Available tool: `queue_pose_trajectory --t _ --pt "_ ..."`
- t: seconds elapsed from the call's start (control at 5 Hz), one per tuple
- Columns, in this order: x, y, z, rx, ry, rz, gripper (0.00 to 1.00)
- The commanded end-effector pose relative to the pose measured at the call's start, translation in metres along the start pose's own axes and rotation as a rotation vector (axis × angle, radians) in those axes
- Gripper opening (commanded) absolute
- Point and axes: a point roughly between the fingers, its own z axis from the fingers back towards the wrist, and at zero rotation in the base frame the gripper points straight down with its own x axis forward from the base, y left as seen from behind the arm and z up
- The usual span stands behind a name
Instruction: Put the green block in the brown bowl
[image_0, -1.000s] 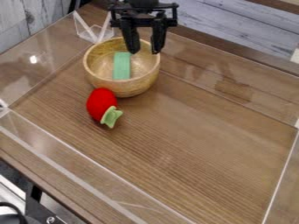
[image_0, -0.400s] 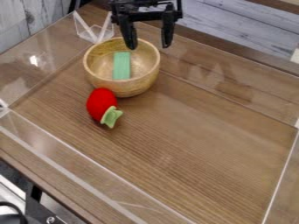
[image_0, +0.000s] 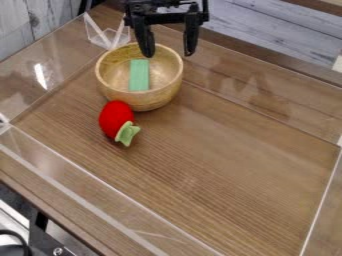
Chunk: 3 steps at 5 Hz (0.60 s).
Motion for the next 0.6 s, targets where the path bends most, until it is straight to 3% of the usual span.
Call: queue_pose_trajectory --t 0.0,0.2,0.4 --pt "-0.026 -0.026 0.02 0.006 -0.073 -0.048 1.0" --pt "-0.045 -0.06 0.014 0.018 -0.067 -0.095 1.0" --pt "-0.055 -0.074 0.002 0.033 -0.056 -0.155 1.0"
